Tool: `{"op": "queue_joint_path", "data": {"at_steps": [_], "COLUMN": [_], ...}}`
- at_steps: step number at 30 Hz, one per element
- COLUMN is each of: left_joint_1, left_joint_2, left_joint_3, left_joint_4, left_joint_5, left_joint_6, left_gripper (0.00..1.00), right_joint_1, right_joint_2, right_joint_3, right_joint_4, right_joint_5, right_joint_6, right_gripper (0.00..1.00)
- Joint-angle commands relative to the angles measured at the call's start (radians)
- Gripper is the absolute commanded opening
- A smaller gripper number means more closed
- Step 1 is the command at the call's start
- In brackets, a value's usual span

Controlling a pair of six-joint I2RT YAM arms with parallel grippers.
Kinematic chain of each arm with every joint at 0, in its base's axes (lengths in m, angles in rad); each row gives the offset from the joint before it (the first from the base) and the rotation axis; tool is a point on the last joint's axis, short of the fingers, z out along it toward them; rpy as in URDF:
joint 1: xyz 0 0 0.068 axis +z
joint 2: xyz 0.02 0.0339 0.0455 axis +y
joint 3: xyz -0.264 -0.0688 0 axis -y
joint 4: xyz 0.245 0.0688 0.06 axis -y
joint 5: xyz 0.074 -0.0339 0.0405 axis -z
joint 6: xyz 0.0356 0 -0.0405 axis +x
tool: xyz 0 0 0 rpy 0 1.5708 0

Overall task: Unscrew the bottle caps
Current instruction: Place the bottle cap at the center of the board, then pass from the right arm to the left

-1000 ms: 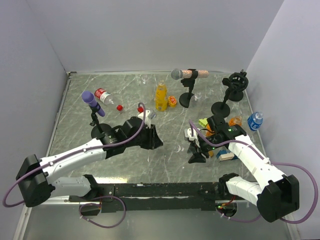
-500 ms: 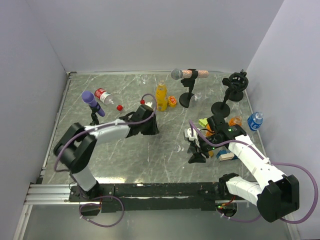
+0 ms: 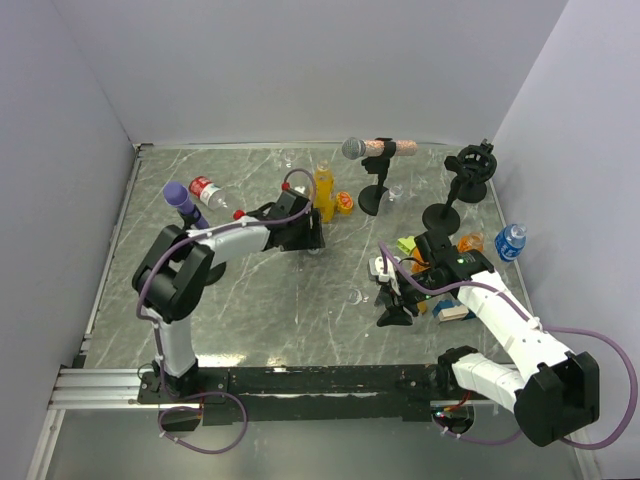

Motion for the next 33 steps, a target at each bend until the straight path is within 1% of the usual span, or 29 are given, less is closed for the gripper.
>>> {"op": "queue_joint_path", "data": {"at_steps": [1, 4, 7, 10, 11, 12, 13, 14, 16, 17, 18, 19, 20, 21, 23, 26, 30, 33], "left_joint_1": [0.0, 0.0, 0.0, 0.0, 0.0, -0.002, -0.002, -0.002, -0.021, -0.05, -0.095, -0.142, -0.196, -0.243, -0.297, -0.336, -0.356, -0.362], "left_joint_2": [-0.169, -0.306, -0.487, -0.679, -0.75, -0.814, -0.883, -0.935, -1.014, -1.043, -1.063, -1.074, -1.071, -1.059, -1.016, -0.936, -0.835, -0.772], "left_joint_3": [0.02, -0.024, -0.116, -0.246, -0.297, -0.341, -0.4, -0.462, -0.581, -0.627, -0.679, -0.699, -0.702, -0.696, -0.672, -0.629, -0.589, -0.558], "left_joint_4": [-0.023, -0.029, 0.026, 0.144, 0.185, 0.269, 0.332, 0.447, 0.625, 0.709, 0.753, 0.771, 0.764, 0.749, 0.73, 0.73, 0.747, 0.733], "left_joint_5": [0.036, 0.059, 0.122, 0.267, 0.345, 0.41, 0.482, 0.569, 0.654, 0.686, 0.683, 0.662, 0.638, 0.614, 0.579, 0.559, 0.542, 0.516], "left_joint_6": [0.007, 0.025, 0.048, 0.103, 0.131, 0.151, 0.174, 0.188, 0.183, 0.197, 0.233, 0.284, 0.369, 0.423, 0.487, 0.53, 0.548, 0.544], "left_gripper": [0.76, 0.79, 0.81, 0.93, 0.95, 0.99, 0.97, 0.97, 0.97, 0.97, 0.97, 0.97, 0.97, 0.97, 0.97, 0.97, 0.99, 0.93], "right_joint_1": [0.005, 0.005, 0.005, 0.005, 0.005, 0.005, 0.005, 0.005, 0.005, 0.005, 0.007, 0.004, 0.005, 0.005, 0.007, 0.005, 0.005, 0.005], "right_joint_2": [-0.019, -0.02, -0.025, -0.022, -0.02, -0.017, -0.014, -0.014, -0.007, -0.002, 0.0, 0.004, 0.006, 0.009, 0.009, 0.012, 0.016, 0.015], "right_joint_3": [0.003, 0.005, 0.005, 0.009, 0.011, 0.012, 0.014, 0.015, 0.018, 0.022, 0.022, 0.022, 0.023, 0.022, 0.022, 0.02, 0.018, 0.018], "right_joint_4": [0.005, 0.004, 0.007, 0.002, -0.001, -0.002, -0.002, -0.004, -0.008, -0.011, -0.013, -0.015, -0.015, -0.015, -0.016, -0.012, -0.012, -0.01], "right_joint_5": [-0.029, -0.031, -0.032, -0.038, -0.043, -0.048, -0.052, -0.055, -0.066, -0.071, -0.074, -0.072, -0.074, -0.072, -0.071, -0.066, -0.063, -0.063], "right_joint_6": [-0.021, -0.02, -0.017, -0.017, -0.02, -0.018, -0.018, -0.02, -0.02, -0.023, -0.023, -0.026, -0.026, -0.026, -0.023, -0.023, -0.021, -0.021], "right_gripper": [0.2, 0.2, 0.2, 0.2, 0.2, 0.2, 0.2, 0.2, 0.2, 0.2, 0.2, 0.2, 0.2, 0.2, 0.2, 0.2, 0.2, 0.2]}}
